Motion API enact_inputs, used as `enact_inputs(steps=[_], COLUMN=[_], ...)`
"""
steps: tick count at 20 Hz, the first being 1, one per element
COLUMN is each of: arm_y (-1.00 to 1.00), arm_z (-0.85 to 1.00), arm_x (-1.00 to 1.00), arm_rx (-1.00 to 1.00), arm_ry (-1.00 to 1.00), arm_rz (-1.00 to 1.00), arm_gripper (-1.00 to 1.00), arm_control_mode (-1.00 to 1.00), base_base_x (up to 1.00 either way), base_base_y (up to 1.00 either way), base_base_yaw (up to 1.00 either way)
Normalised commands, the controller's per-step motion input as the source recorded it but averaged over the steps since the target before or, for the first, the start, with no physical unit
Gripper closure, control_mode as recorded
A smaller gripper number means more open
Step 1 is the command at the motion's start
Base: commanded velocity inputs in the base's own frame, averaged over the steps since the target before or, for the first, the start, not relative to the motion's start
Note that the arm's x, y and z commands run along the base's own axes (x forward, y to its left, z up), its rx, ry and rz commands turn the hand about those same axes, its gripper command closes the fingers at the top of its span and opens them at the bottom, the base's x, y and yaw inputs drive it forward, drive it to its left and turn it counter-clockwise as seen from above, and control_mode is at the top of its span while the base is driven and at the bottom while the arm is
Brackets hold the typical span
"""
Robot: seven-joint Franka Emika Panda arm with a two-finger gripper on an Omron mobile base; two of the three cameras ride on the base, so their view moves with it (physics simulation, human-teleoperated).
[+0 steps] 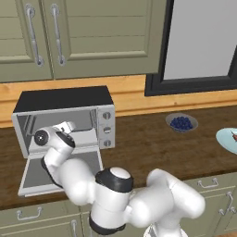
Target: Pick up the kebab skewer and baguette bread, and place them inside the toaster oven. Close the toaster oven door and start by setting the timer.
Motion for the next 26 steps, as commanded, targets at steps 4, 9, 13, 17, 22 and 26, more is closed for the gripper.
enact_inputs(steps=[4,9,13,17,22,26], arm_y=[0.0,0.0,0.0,0.0,0.0,0.0], arm_z=[-0.02,0.0,-0.04,-0.01,0.06,0.21], arm_x=[-0.08,-0.2,-0.18,-0.16,-0.19,-0.04], arm_rx=[0.0,0.0,0.0,0.0,0.0,0.0], arm_ry=[0.01,0.02,0.0,0.0,0.0,0.01], arm_rz=[0.0,-0.01,-0.02,-0.03,-0.03,-0.01], arm_gripper=[1.0,1.0,1.0,1.0,1.0,1.0], arm_control_mode=[-1.0,-1.0,-1.0,-1.0,-1.0,-1.0], base_base_x=[0.0,0.0,0.0,0.0,0.0,0.0], base_base_y=[0.0,0.0,0.0,0.0,0.0,0.0], base_base_yaw=[0.0,0.0,0.0,0.0,0.0,0.0])
